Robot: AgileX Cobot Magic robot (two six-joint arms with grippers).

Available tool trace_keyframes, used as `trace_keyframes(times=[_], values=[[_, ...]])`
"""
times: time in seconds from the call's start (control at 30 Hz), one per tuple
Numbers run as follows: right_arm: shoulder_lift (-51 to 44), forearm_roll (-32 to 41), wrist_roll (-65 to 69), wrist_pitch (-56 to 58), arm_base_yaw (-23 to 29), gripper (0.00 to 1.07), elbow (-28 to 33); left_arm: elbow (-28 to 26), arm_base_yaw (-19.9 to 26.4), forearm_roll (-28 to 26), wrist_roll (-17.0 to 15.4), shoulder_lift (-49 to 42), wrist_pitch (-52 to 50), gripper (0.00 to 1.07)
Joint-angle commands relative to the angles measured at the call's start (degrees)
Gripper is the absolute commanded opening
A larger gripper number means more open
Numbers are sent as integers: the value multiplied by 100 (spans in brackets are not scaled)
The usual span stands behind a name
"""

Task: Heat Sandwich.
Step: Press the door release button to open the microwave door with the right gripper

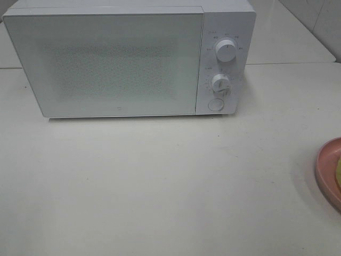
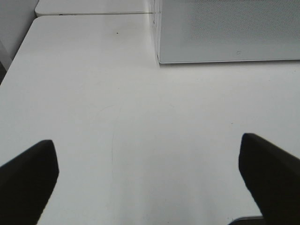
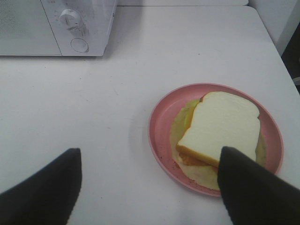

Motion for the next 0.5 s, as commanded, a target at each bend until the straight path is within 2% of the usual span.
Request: trace_keyframes(times=[0.03, 0.5], values=[[-143, 17, -23, -29, -40, 76, 0, 11, 11, -23, -11, -160, 0, 101], [-69, 40, -23, -69, -40, 76, -126, 11, 11, -23, -11, -160, 0, 101]])
